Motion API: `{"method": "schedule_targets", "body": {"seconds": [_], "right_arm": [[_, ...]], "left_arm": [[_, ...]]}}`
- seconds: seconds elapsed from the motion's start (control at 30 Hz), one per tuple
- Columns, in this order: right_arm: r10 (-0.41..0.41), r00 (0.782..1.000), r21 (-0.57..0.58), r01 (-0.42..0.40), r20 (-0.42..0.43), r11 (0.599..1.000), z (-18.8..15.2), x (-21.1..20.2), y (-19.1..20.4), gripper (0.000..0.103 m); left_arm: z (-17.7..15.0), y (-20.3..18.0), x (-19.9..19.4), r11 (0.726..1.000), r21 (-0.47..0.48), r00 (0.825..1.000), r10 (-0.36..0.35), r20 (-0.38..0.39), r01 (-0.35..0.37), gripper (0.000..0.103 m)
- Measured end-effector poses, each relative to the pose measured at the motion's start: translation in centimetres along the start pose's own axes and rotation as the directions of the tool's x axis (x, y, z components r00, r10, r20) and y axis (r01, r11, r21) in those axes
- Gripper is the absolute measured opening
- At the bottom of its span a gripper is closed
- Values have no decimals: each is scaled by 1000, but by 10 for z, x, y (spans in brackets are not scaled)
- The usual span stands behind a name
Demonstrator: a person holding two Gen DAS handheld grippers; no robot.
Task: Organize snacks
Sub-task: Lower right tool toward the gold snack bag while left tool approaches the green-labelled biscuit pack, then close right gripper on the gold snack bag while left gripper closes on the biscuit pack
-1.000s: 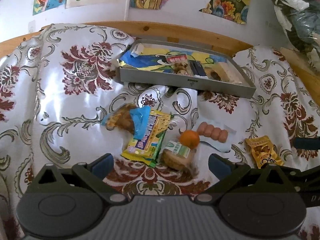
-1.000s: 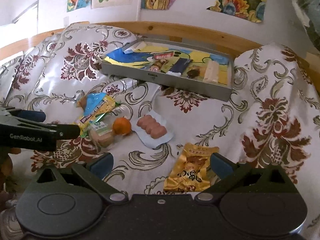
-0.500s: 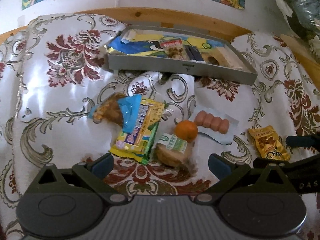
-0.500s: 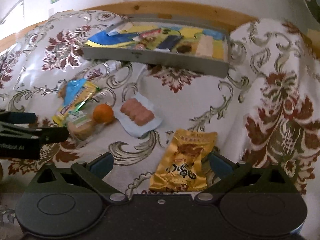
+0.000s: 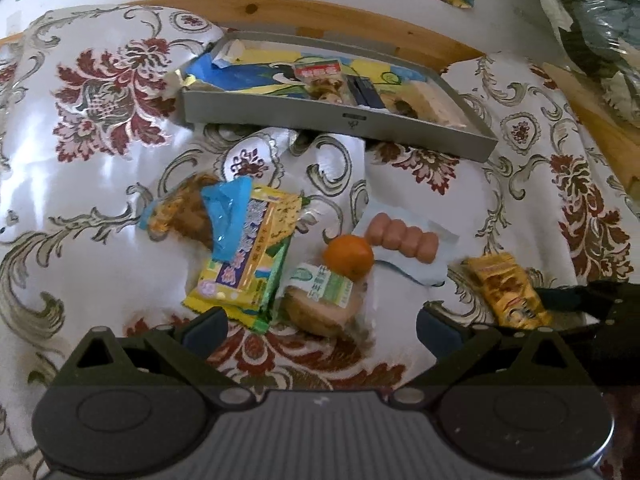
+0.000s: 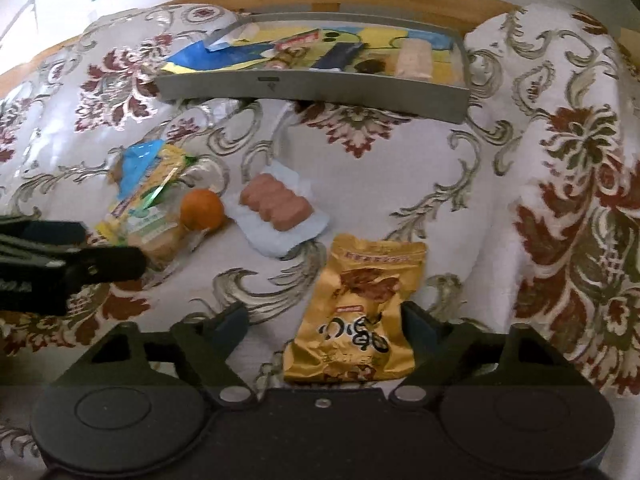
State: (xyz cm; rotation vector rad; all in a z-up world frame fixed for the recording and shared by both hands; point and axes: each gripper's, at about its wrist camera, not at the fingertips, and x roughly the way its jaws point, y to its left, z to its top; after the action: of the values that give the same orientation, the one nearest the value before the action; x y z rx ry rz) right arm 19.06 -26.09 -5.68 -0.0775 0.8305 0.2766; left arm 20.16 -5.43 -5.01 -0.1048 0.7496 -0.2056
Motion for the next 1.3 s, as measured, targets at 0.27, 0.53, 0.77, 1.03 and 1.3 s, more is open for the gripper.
{"method": "schedule_targets", "body": {"seconds": [0.27,0.53,0.77,1.03,1.3], "right_arm": [[55,998,-14,-55,5,998,0,2,10,75],[89,996,-34,-88,7,996,0,2,20,70],[96,995,-40,-95,9,995,0,2,23,64],[105,994,-55,-104,12,993,0,5,28,59],[90,996,-51,-89,8,995,1,5,29,59]], "left_arm": [[8,3,4,999,12,999,-53,7,53,92],[10,1,13,992,80,995,-94,-41,97,80],[18,6,25,990,97,993,-92,-77,100,68],[20,3,38,980,155,986,-102,-134,123,64],[20,9,43,986,117,984,-105,-147,122,60]]}}
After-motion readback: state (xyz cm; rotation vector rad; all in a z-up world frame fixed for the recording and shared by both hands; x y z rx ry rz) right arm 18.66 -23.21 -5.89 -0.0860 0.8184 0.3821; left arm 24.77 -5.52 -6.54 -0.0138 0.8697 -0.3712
